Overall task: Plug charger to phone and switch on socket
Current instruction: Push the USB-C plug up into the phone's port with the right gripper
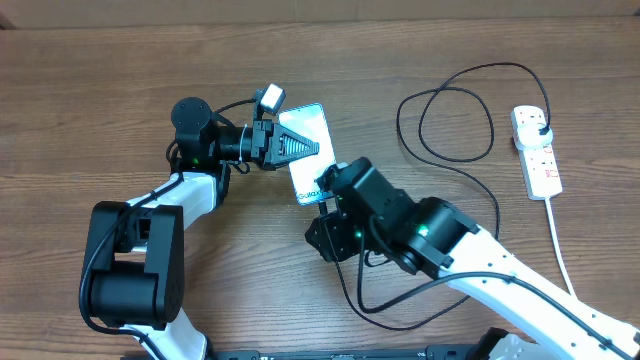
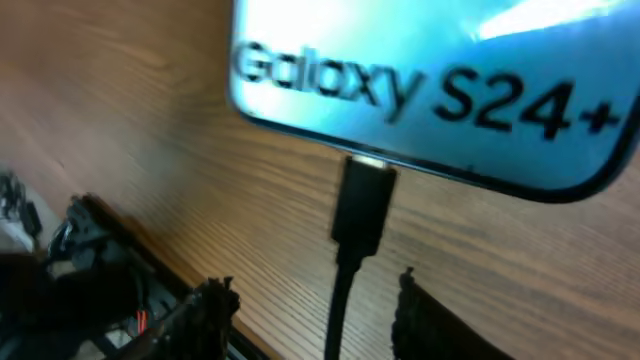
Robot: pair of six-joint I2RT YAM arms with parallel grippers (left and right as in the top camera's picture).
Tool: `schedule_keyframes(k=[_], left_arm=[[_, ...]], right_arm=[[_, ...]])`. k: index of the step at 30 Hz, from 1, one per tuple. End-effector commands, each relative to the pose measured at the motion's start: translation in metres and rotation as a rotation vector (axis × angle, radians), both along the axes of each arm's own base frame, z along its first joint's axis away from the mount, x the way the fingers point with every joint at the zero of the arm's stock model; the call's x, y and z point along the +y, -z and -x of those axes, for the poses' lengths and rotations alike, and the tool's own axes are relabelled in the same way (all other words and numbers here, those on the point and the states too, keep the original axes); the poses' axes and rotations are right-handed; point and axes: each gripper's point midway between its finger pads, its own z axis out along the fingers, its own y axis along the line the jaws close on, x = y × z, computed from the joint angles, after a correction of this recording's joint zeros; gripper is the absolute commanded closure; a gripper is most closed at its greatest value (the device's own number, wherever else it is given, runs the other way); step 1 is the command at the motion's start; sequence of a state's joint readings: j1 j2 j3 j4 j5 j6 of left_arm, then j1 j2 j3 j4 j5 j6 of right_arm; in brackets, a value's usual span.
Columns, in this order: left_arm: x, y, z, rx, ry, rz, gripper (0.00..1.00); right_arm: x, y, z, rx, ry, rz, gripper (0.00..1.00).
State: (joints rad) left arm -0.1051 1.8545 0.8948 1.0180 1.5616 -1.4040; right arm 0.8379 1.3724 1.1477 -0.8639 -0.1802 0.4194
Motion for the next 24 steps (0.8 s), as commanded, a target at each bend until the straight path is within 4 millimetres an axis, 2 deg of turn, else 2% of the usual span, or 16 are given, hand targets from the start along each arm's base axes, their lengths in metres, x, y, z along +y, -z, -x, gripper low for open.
schedule_keyframes(k=[1,2,8,15,17,24], left_arm=[[-0.002,-0.005,0.001,-0.054,0.025,0.005,0.96],[-0.002,-0.005,0.001,-0.053,0.025,0.005,0.96],[-0.002,-0.005,0.001,-0.054,0.025,0.005,0.96],[-0.002,-0.005,0.001,-0.062,0.025,0.005,0.96],[-0.002,-0.005,0.001,-0.062,0.025,0.005,0.96],[-0.002,-0.005,0.001,-0.06,0.026,0.005,0.96]], right_arm=[[-0.005,0.014,-0.007,0.012,0.074,0.056,0.54],[-0.005,0.016,-0.007,0.018,0.073,0.062,0.59],[-0.004,0.017,-0.009,0.012,0.076,0.062,0.71],[0.0,0.013,-0.015,-0.014,0.08,0.041,0.93],[0.002,0.012,-0.016,-0.02,0.081,0.034,0.96],[-0.001,0.01,-0.027,-0.073,0.112,0.049,0.96]])
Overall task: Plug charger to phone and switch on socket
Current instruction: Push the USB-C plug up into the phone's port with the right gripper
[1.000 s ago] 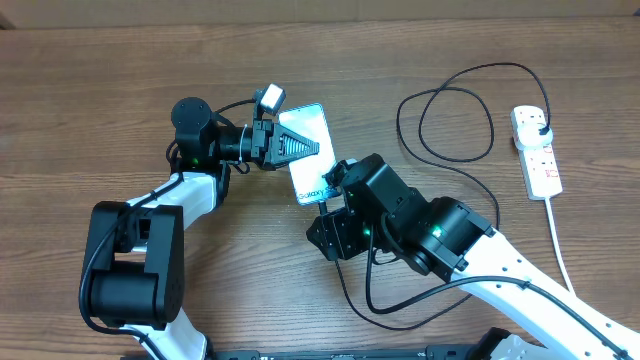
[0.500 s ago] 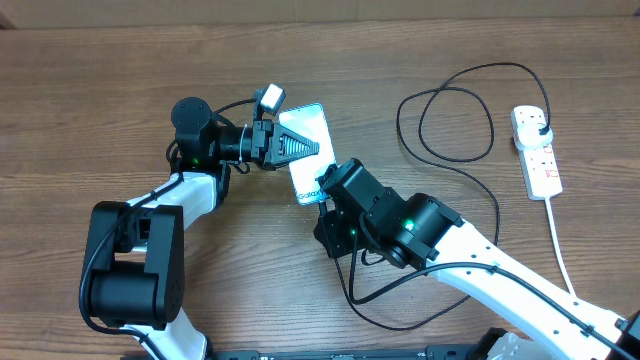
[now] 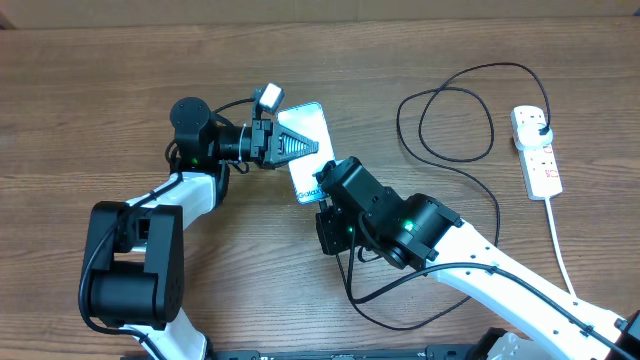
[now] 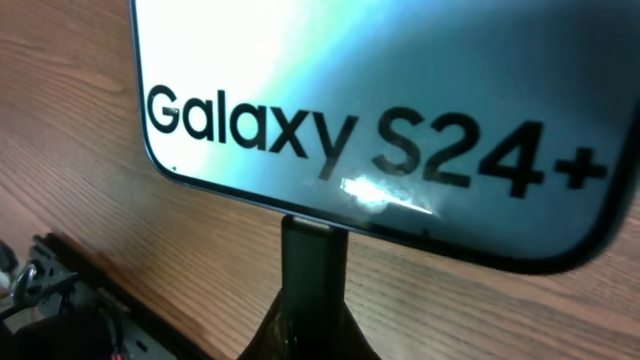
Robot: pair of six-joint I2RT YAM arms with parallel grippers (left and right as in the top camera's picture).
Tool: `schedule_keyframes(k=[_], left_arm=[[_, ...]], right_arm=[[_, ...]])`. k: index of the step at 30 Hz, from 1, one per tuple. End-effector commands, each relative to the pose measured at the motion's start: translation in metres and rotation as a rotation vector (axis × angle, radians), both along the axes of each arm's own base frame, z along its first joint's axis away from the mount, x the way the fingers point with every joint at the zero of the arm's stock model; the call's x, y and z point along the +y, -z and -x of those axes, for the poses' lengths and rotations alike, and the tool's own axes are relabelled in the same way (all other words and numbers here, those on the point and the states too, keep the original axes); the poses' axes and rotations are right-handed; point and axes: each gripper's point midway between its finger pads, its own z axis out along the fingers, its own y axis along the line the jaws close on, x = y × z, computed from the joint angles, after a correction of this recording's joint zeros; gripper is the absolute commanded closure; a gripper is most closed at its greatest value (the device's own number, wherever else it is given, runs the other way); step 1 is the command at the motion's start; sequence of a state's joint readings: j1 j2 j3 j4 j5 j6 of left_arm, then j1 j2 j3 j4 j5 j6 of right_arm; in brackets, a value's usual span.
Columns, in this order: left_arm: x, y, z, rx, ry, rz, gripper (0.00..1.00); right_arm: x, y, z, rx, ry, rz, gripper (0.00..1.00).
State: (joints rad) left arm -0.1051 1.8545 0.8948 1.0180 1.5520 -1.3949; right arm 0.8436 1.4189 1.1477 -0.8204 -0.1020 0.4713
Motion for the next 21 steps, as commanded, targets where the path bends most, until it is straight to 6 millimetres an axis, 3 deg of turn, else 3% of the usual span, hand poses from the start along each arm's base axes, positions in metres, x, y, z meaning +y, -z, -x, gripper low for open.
schedule_keyframes(k=[1,8,19,20,21], left_arm=[[-0.002,-0.005,0.003,-0.051,0.035,0.003,0.96],[-0.002,-0.004,0.003,-0.035,0.036,0.002,0.96],[-0.003,-0.004,0.004,-0.022,0.037,0.0,0.96],[-0.003,-0.004,0.004,-0.022,0.037,0.0,0.96],[-0.003,-0.004,0.004,-0.022,0.037,0.0,0.96]], right_arm=[[-0.001,-0.003,-0.012,-0.057,0.033,0.006,0.96],[0.014,-0.019,-0.026,-0.128,0.031,-0.07,0.96],[0.013,-0.031,-0.035,-0.171,0.031,-0.073,0.96],[0.012,-0.029,-0.034,-0.164,0.031,-0.065,0.94],[0.008,-0.026,-0.031,-0.149,0.03,-0.048,0.84]])
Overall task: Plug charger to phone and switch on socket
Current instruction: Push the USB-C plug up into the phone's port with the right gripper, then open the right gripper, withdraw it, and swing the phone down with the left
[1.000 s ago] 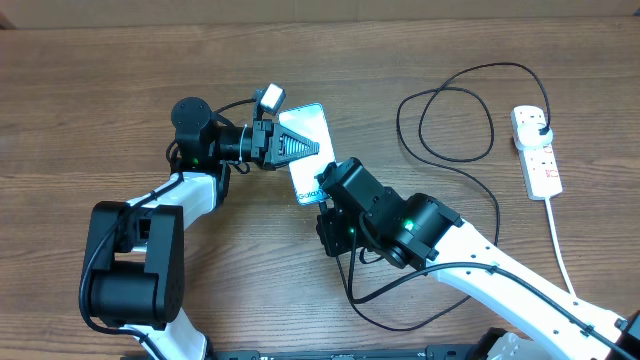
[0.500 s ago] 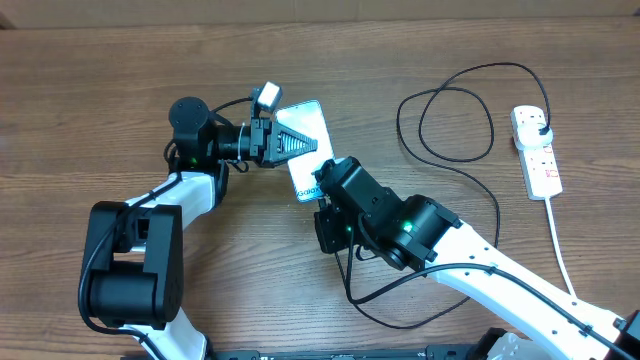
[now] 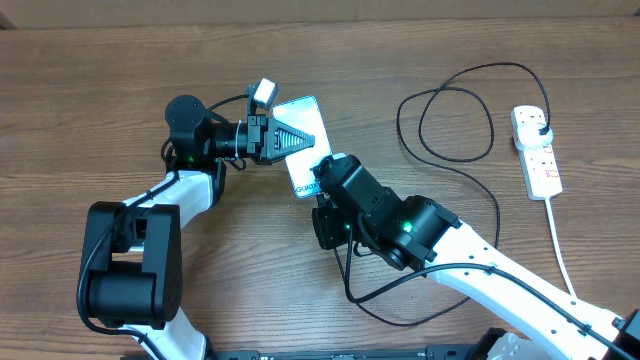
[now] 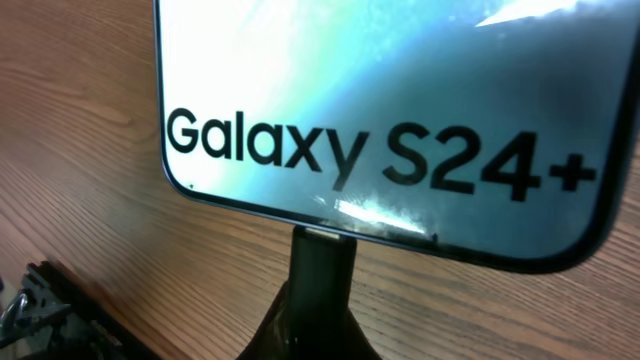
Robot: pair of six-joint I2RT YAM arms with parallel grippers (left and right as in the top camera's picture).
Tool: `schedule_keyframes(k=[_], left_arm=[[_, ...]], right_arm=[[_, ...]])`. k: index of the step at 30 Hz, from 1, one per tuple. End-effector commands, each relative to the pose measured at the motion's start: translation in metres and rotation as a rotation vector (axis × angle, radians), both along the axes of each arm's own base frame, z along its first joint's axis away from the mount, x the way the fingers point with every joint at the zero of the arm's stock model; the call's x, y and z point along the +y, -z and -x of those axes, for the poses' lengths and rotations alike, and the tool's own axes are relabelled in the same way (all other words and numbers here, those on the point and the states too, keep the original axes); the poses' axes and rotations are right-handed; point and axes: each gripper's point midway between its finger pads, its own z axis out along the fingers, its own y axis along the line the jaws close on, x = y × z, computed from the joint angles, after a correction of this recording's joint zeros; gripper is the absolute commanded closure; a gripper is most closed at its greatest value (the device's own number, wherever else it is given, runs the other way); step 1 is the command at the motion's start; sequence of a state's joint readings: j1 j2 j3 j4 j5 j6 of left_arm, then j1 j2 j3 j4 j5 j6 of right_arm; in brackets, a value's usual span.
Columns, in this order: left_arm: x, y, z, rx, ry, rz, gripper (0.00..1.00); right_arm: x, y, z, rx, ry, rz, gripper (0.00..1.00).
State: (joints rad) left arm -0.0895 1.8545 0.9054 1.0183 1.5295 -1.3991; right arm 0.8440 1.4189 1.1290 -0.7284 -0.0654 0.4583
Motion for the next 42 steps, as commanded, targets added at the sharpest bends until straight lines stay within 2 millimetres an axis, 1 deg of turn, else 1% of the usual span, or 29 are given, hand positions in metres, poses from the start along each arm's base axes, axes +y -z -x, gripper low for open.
schedule_keyframes(k=[1,2,3,5,7,10,12,13,16,17,18,19,20,22,25,26,27,29,33,35,37,39,42], left_arm=[[-0.008,-0.001,0.013,-0.016,0.075,-0.002,0.96],[-0.007,-0.001,0.012,-0.016,0.073,-0.002,0.96],[-0.007,-0.001,0.012,-0.016,0.073,-0.002,0.96],[-0.007,-0.001,0.012,-0.016,0.073,-0.002,0.96],[-0.008,-0.001,0.01,-0.012,0.062,-0.002,0.96],[-0.009,-0.001,0.005,0.021,0.029,-0.001,0.96],[-0.011,-0.002,0.001,0.044,0.004,0.0,0.96],[-0.013,-0.002,-0.001,0.057,-0.007,0.001,0.96],[-0.024,-0.003,-0.007,0.082,-0.05,0.008,0.96],[-0.029,-0.003,-0.009,0.085,-0.067,0.011,0.96],[-0.035,-0.004,-0.011,0.086,-0.084,0.015,0.96],[-0.042,-0.004,-0.013,0.087,-0.103,0.018,0.96],[-0.051,-0.005,-0.015,0.088,-0.128,0.023,0.96],[-0.065,-0.004,-0.018,0.1,-0.166,0.026,0.96],[-0.083,0.002,-0.025,0.131,-0.228,0.006,0.96],[-0.088,0.005,-0.027,0.138,-0.243,-0.009,0.96],[-0.093,0.008,-0.03,0.145,-0.254,-0.029,0.96],[-0.103,0.012,-0.036,0.144,-0.269,-0.083,0.96],[-0.114,0.014,-0.047,0.074,-0.277,-0.217,0.95],[-0.114,0.015,-0.047,0.007,-0.24,-0.312,0.94],[-0.109,0.018,-0.043,-0.042,-0.198,-0.376,0.91],[-0.098,0.026,-0.034,-0.08,-0.146,-0.453,0.87],[-0.072,0.045,-0.016,-0.121,-0.06,-0.567,0.87]], right_arm=[[-0.001,-0.019,-0.015,-0.064,0.022,-0.01,0.8],[-0.002,-0.018,-0.014,-0.057,0.022,-0.002,0.75],[-0.003,-0.017,-0.013,-0.052,0.021,0.003,0.68],[-0.003,-0.018,-0.011,-0.046,0.019,0.002,0.57],[-0.002,-0.022,-0.009,-0.042,0.01,-0.015,0.49],[-0.002,-0.033,-0.005,-0.05,0.003,-0.042,0.41],[-0.005,-0.042,-0.001,-0.055,0.0,-0.054,0.35],[-0.008,-0.046,0.001,-0.057,0.0,-0.056,0.29],[-0.022,-0.067,0.014,-0.062,0.002,-0.059,0.2],[-0.027,-0.072,0.017,-0.067,0.004,-0.062,0.18],[-0.033,-0.079,0.021,-0.076,0.007,-0.064,0.14],[-0.039,-0.087,0.026,-0.091,0.013,-0.069,0.09],[-0.048,-0.099,0.032,-0.113,0.018,-0.087,0.02],[-0.058,-0.116,0.041,-0.148,0.019,-0.125,0.0],[-0.073,-0.14,0.053,-0.21,0.026,-0.184,0.0],[-0.081,-0.147,0.056,-0.237,0.039,-0.195,0.0],[-0.087,-0.152,0.058,-0.255,0.05,-0.199,0.0],[-0.108,-0.16,0.062,-0.303,0.103,-0.19,0.0],[-0.144,-0.162,0.064,-0.343,0.232,-0.151,0.0],[-0.158,-0.157,0.065,-0.34,0.287,-0.12,0.0],[-0.16,-0.154,0.066,-0.33,0.29,-0.106,0.0],[-0.16,-0.151,0.066,-0.319,0.297,-0.103,0.0],[-0.159,-0.149,0.065,-0.316,0.297,-0.097,0.0]])
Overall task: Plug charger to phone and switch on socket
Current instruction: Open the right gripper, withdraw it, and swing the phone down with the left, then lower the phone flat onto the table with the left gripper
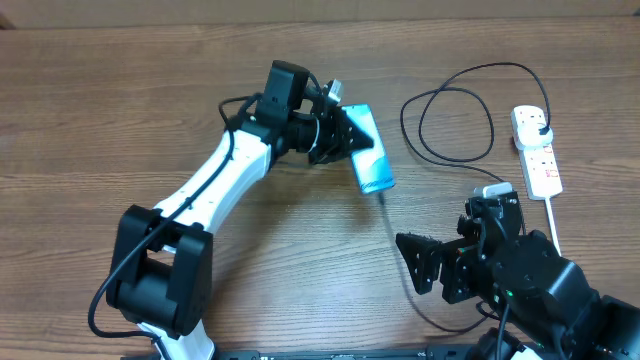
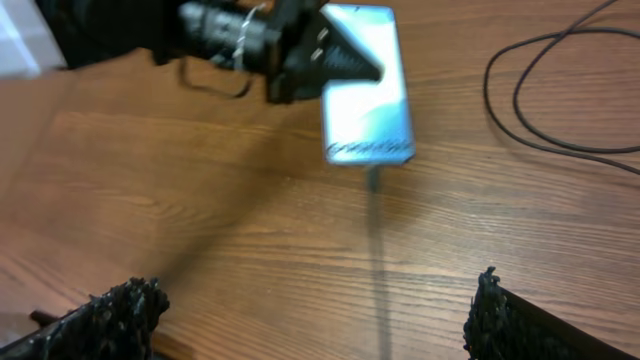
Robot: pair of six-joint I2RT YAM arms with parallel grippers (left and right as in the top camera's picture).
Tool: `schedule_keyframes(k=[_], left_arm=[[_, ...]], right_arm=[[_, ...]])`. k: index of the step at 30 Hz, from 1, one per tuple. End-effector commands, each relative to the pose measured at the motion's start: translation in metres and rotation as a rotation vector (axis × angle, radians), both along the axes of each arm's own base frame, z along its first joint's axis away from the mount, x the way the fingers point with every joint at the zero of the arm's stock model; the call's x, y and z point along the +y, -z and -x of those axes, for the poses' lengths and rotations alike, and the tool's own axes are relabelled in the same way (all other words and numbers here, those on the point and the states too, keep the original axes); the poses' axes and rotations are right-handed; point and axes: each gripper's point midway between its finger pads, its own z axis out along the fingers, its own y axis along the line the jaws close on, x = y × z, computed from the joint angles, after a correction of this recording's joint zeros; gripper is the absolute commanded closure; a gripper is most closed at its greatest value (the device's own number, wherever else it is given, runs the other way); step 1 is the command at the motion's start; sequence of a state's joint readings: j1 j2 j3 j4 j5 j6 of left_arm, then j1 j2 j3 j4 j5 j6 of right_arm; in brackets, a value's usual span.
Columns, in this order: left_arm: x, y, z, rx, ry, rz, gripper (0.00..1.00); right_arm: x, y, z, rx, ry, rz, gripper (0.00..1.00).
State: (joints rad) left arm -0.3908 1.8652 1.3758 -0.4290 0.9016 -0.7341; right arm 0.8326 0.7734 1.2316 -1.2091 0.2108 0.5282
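The light blue phone point(image 1: 369, 158) lies face up on the table, and my left gripper point(image 1: 338, 134) is shut on its upper left edge. A charger cable point(image 1: 396, 238) runs from the phone's lower edge toward my right arm, its connector point(image 2: 374, 178) sitting at the phone's point(image 2: 368, 85) port. At the lower right my right gripper point(image 1: 432, 272) stands wide open, well back from the phone, with only the cable point(image 2: 376, 262) on the table between its fingers point(image 2: 120, 312). The white socket strip point(image 1: 539, 158) at the far right has a plug point(image 1: 534, 122) in it.
The black cable point(image 1: 452, 118) makes a large loop between the phone and the socket strip. A white lead point(image 1: 560, 250) runs from the strip toward the front edge. The left arm point(image 1: 215, 190) stretches diagonally over the middle left of the wooden table point(image 1: 120, 100).
My right gripper has let go of the connector, opened wide and now sits far back at the lower right. The left gripper has moved the phone to the right, with the cable still attached.
First my right gripper stood open around the cable, with the connector at the phone's lower edge and the left gripper holding the phone. Then it was shut on the connector against the phone for two moments. Now it is open and withdrawn, and the phone lies further right.
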Motion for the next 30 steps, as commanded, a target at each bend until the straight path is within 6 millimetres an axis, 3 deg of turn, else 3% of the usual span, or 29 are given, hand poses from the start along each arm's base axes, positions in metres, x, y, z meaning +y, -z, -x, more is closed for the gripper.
schedule_keyframes(k=[1,5,10,14,25,30], left_arm=[[0.032,0.005,0.006,-0.254,0.19,-0.106,0.87],[0.067,0.024,0.02,-0.208,0.238,-0.188,0.92],[0.089,0.026,0.016,-0.222,0.235,-0.178,0.95],[0.089,0.031,0.012,-0.281,0.282,-0.126,0.95],[0.087,0.105,0.012,-0.068,0.274,-0.129,0.95],[0.083,0.133,0.015,0.003,0.278,-0.089,0.86]], right_arm=[[-0.005,-0.006,-0.006,-0.02,0.049,-0.007,0.0],[-0.002,-0.011,-0.008,-0.037,0.05,-0.026,0.0],[0.003,-0.015,-0.012,-0.056,0.051,-0.053,0.0],[0.007,-0.011,-0.015,-0.032,0.063,-0.069,0.0],[0.024,0.005,-0.012,0.068,0.03,-0.077,0.0],[0.031,0.012,-0.013,0.115,0.033,-0.082,0.0]])
